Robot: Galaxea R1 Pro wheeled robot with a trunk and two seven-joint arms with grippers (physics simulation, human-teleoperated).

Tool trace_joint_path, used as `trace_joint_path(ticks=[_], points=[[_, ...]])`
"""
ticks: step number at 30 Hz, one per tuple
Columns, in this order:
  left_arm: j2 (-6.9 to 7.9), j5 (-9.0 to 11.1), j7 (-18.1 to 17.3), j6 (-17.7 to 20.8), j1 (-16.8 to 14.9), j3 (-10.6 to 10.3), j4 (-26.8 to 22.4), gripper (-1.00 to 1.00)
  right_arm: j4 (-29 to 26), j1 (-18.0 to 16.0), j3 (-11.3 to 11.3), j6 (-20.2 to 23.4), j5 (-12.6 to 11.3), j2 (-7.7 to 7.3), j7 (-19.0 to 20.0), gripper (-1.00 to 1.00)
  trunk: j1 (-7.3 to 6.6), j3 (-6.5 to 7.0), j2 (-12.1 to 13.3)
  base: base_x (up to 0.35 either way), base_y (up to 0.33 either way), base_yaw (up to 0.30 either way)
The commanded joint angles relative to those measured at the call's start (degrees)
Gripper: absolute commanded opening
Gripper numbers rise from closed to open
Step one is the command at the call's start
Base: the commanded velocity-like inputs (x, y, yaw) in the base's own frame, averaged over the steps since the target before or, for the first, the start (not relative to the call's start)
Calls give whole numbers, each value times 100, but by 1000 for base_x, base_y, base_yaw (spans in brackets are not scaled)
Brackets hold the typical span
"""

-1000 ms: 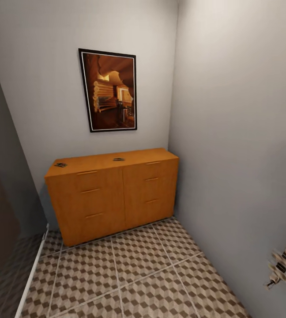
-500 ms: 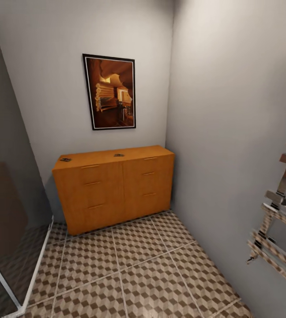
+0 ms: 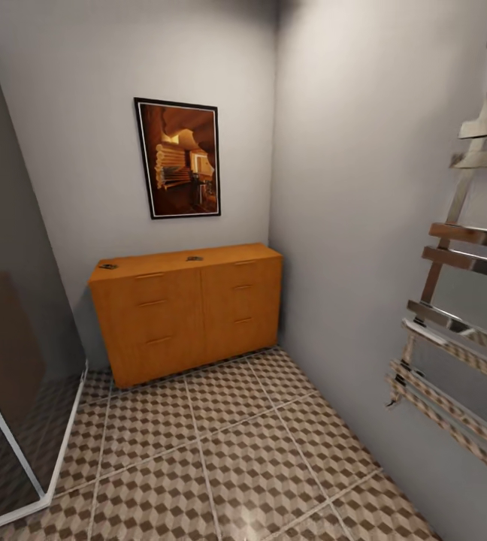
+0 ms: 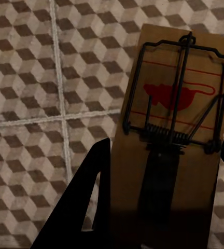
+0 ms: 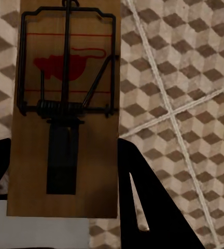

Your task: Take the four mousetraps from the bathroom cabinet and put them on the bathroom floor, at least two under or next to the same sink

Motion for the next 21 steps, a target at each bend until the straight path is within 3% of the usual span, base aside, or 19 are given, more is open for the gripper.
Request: trace_joint_path(ticks=[1,8,21], points=[[1,-1,19,-22,-4,20,7,-100,11,-9,-38,11,37,1,-5,-100,-4,-6,-4,-335,0,-258],[-14,-1,19,-19,-3,20,7,-100,11,-9,-46,17,27,64,-6,-100,-4,-6,-4,-270,0,-280],[-50,-18,-31,-22,-3,18,7,-100,20,-9,-49,34,26,96,0,-100,-4,-6,-4,-13,0,-289]])
